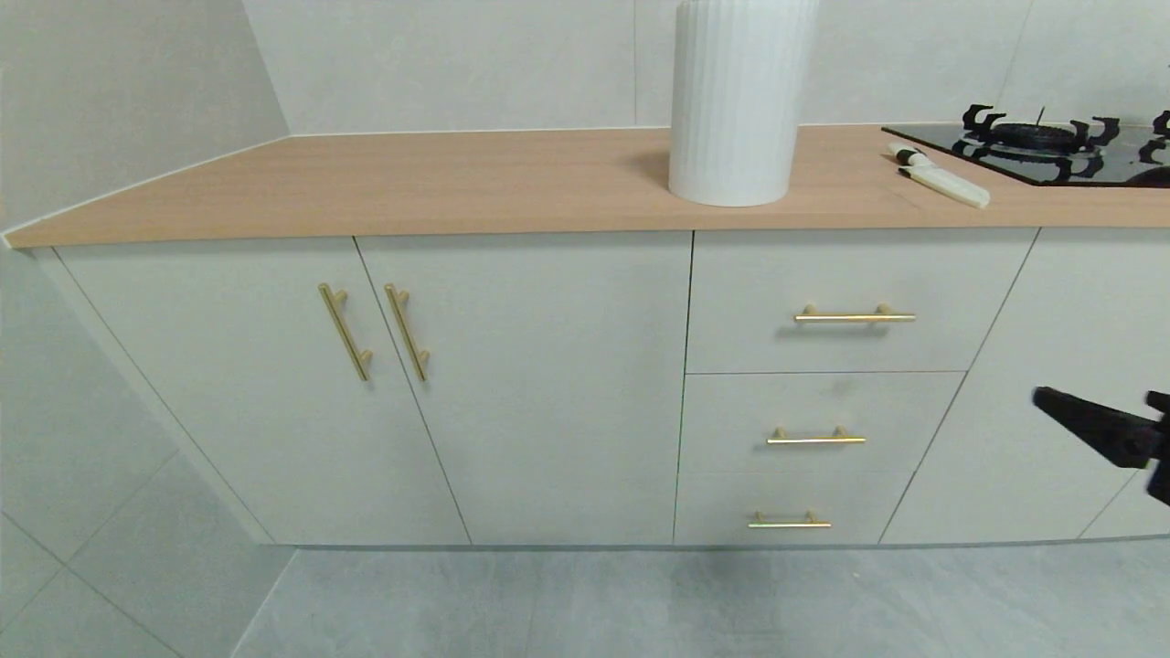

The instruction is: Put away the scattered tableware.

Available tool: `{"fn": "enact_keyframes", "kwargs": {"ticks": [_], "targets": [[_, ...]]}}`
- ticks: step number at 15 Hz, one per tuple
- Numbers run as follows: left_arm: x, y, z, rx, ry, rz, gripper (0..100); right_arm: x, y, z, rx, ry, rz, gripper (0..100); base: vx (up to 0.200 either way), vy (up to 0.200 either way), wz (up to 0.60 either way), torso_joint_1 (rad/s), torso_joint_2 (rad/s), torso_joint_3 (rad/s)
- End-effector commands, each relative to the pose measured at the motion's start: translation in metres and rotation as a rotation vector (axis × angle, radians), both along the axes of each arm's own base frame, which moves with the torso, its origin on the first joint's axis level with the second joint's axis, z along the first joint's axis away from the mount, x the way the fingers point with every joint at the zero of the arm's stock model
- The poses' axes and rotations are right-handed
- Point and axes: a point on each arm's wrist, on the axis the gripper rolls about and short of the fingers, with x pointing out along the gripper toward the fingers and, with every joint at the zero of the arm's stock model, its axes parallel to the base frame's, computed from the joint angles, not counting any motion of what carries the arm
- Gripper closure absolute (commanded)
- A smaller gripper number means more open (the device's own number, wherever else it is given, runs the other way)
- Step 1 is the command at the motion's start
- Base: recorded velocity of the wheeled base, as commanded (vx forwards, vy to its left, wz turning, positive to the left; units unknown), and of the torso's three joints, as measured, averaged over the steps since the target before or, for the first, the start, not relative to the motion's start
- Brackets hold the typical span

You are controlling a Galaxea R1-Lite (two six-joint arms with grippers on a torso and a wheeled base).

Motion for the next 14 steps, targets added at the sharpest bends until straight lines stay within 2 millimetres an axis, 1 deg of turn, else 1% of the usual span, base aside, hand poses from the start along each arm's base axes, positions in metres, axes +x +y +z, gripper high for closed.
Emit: {"fn": "enact_keyframes", "kwargs": {"ticks": [1,2,3,4,5,6,8,9,11,12,14], "targets": [[0.0,0.0,0.0,0.0,0.002,0.0,0,-0.107,-0.03,0.012,-0.053,-0.208,-0.111,0,0.0,0.0,0.0,0.0,0.0,0.0],[0.0,0.0,0.0,0.0,0.002,0.0,0,-0.124,-0.034,0.008,-0.091,-0.215,-0.155,0,0.0,0.0,0.0,0.0,0.0,0.0],[0.0,0.0,0.0,0.0,0.003,0.0,0,-0.147,-0.036,0.004,-0.12,-0.244,-0.215,0,0.0,0.0,0.0,0.0,0.0,0.0],[0.0,0.0,0.0,0.0,0.002,0.0,0,-0.155,-0.036,0.002,-0.127,-0.251,-0.232,0,0.0,0.0,0.0,0.0,0.0,0.0],[0.0,0.0,0.0,0.0,0.002,0.0,0,-0.176,-0.035,-0.008,-0.155,-0.273,-0.261,0,0.0,0.0,0.0,0.0,0.0,0.0],[0.0,0.0,0.0,0.0,0.002,0.0,0,-0.187,-0.034,-0.015,-0.182,-0.292,-0.273,0,0.0,0.0,0.0,0.0,0.0,0.0],[0.0,0.0,0.0,0.0,0.002,0.0,0,-0.206,-0.033,-0.03,-0.208,-0.369,-0.231,0,0.0,0.0,0.0,0.0,0.0,0.0],[0.0,0.0,0.0,0.0,0.002,0.0,0,-0.21,-0.032,-0.037,-0.209,-0.395,-0.208,0,0.0,0.0,0.0,0.0,0.0,0.0],[0.0,0.0,0.0,0.0,0.002,0.0,0,-0.209,-0.031,-0.045,-0.205,-0.387,-0.199,0,0.0,0.0,0.0,0.0,0.0,0.0],[0.0,0.0,0.0,0.0,0.002,0.0,0,-0.204,-0.031,-0.051,-0.186,-0.36,-0.194,0,0.0,0.0,0.0,0.0,0.0,0.0],[0.0,0.0,0.0,0.0,0.002,0.0,0,-0.187,-0.031,-0.073,-0.135,-0.291,-0.16,0,0.0,0.0,0.0,0.0,0.0,0.0]]}}
